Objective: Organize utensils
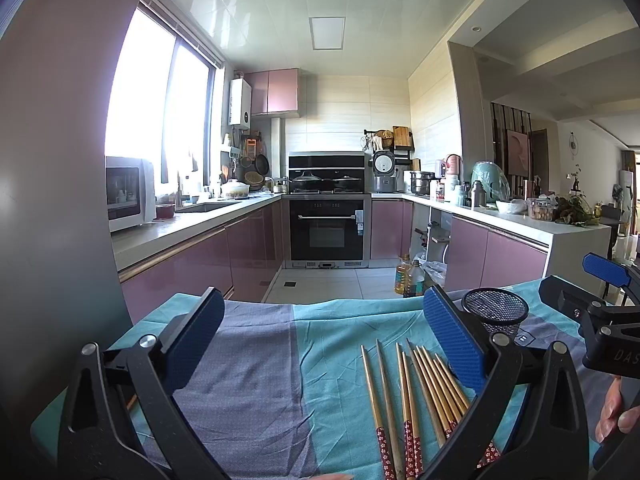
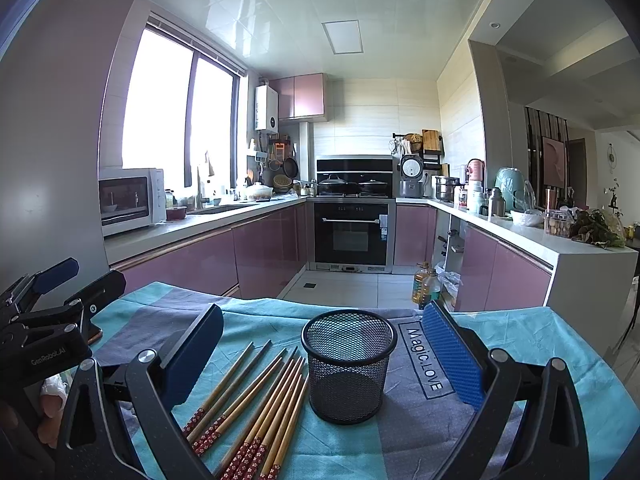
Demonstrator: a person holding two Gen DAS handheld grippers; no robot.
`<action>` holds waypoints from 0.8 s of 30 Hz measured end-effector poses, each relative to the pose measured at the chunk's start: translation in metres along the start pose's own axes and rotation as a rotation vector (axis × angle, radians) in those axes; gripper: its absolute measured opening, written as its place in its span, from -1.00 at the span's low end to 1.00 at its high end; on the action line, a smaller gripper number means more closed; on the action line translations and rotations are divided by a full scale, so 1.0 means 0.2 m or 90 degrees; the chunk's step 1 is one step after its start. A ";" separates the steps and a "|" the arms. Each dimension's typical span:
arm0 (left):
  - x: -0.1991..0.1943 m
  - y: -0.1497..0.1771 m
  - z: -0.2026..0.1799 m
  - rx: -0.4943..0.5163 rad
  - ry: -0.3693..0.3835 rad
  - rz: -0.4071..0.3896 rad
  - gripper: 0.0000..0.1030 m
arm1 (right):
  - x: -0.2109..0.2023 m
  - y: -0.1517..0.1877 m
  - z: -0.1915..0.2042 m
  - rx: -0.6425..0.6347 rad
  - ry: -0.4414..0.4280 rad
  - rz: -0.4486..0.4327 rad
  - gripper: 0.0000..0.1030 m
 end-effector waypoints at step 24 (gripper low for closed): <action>0.00 0.00 0.00 0.000 0.000 -0.001 0.91 | 0.00 0.00 -0.01 0.004 -0.005 0.003 0.87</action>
Point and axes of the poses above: each gripper's, at about its wrist camera, not at the fingertips, and x roughly the way its jaws point, z to its left, y to its underside, the point moved 1 cm from there along x, roughly the way its jaws point, and after that the axes turned 12 degrees about y, right-handed, at the moved point
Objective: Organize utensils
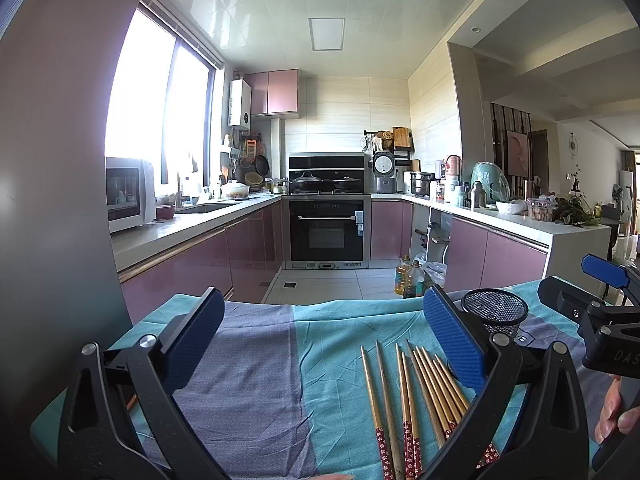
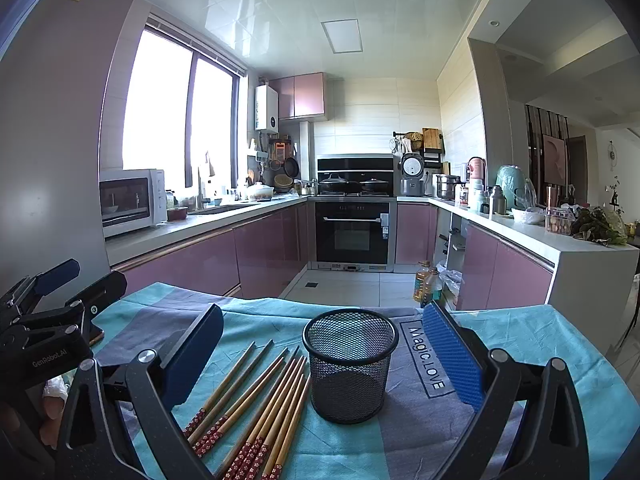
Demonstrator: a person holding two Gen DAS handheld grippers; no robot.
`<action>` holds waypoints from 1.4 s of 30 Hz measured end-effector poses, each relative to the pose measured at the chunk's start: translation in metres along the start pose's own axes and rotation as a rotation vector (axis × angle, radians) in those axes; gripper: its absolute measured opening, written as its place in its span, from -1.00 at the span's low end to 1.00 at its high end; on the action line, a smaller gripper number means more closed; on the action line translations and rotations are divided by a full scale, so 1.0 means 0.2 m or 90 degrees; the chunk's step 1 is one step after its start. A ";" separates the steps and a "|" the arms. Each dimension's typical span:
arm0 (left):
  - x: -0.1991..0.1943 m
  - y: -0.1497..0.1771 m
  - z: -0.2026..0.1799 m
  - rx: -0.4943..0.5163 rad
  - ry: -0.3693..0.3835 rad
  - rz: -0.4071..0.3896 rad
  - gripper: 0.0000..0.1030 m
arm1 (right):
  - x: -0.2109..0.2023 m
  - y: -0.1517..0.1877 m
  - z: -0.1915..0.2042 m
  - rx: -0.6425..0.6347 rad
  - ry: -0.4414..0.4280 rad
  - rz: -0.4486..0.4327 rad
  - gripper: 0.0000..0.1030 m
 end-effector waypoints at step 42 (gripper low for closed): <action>0.21 0.09 0.05 0.000 0.072 0.137 0.91 | 0.14 0.16 0.01 -0.039 -0.079 0.171 0.80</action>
Point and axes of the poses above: each gripper's, at about its wrist camera, not at the fingertips, and x roughly the way its jaws point, z to its left, y to its underside, the point moved 1 cm from there along x, roughly the way its jaws point, and after that the axes turned 12 degrees about y, right-handed, at the moved point
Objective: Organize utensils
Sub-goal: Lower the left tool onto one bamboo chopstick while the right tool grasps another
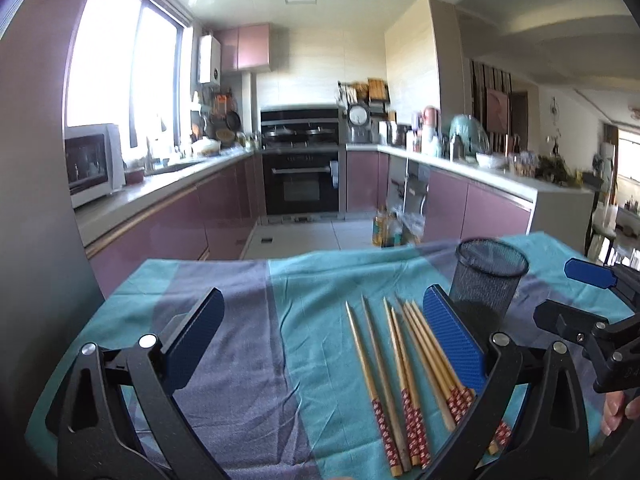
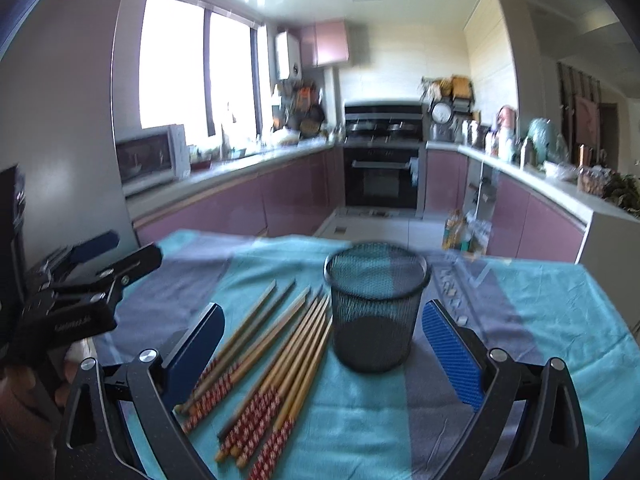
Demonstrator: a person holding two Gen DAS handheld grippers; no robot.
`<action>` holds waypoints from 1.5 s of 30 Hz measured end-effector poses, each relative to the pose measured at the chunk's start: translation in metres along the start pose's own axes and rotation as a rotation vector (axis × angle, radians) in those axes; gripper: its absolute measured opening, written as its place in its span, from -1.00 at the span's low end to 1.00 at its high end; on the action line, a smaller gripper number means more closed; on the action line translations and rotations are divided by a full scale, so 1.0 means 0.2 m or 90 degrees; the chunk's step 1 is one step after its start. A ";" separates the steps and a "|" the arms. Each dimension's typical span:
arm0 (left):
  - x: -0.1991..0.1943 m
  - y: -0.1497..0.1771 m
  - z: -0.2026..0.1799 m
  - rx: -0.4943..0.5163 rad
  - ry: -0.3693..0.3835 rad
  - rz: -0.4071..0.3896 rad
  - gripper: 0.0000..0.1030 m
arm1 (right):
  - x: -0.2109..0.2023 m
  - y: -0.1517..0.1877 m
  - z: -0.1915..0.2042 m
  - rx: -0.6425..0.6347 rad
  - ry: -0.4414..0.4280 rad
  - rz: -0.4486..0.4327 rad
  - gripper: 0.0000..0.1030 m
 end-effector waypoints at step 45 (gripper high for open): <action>0.82 0.24 0.04 -0.061 0.151 0.349 -0.79 | 0.47 0.11 0.11 -0.009 -0.036 0.274 -0.86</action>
Point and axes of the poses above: each gripper's, at about its wrist camera, not at the fingertips, and x roughly the way its jaws point, z to its left, y to its underside, the point moved 1 cm from there along x, roughly the way its jaws point, and after that the axes turned 12 degrees about y, right-handed, at the moved point
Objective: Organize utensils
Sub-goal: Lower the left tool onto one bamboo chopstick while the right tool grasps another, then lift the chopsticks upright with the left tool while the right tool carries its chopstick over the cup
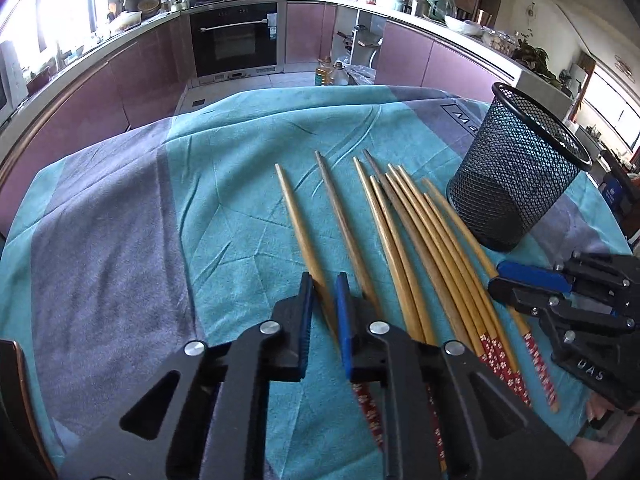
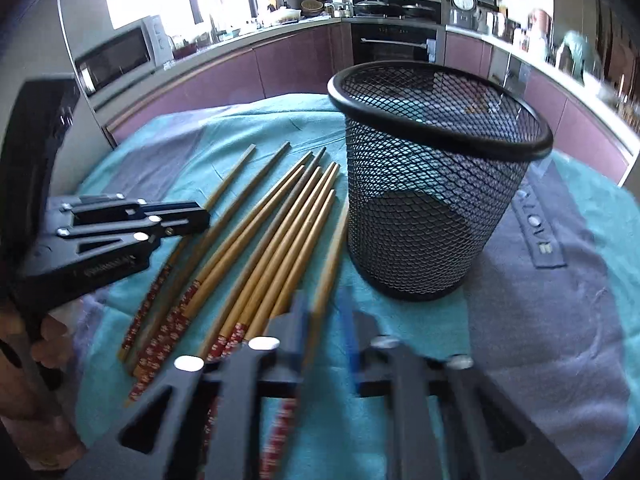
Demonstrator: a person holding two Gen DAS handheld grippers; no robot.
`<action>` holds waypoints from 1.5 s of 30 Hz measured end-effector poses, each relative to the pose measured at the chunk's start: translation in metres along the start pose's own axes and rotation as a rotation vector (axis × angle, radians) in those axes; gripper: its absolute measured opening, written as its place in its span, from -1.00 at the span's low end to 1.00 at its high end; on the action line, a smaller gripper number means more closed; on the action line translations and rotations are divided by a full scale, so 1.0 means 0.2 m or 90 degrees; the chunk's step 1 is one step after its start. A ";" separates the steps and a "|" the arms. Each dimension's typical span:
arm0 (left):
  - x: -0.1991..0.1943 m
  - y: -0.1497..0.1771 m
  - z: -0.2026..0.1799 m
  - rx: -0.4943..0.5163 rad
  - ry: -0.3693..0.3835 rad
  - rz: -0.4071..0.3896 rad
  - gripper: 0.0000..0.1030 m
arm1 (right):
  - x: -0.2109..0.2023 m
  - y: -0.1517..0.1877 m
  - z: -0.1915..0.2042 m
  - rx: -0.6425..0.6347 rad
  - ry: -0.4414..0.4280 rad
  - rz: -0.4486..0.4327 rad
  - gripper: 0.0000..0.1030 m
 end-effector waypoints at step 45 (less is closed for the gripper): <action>-0.45 -0.66 -0.79 0.056 0.154 -0.369 -0.85 | -0.67 -0.50 -0.44 0.047 -0.070 -0.323 -0.89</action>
Point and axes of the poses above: each gripper's, at about its wrist camera, not at the fingertips, and x roughly the way its jaws point, z to its left, y to its underside, the point moved 1 cm from there along x, roughly the way its jaws point, and after that the axes turned 12 degrees about y, right-handed, at the moved point
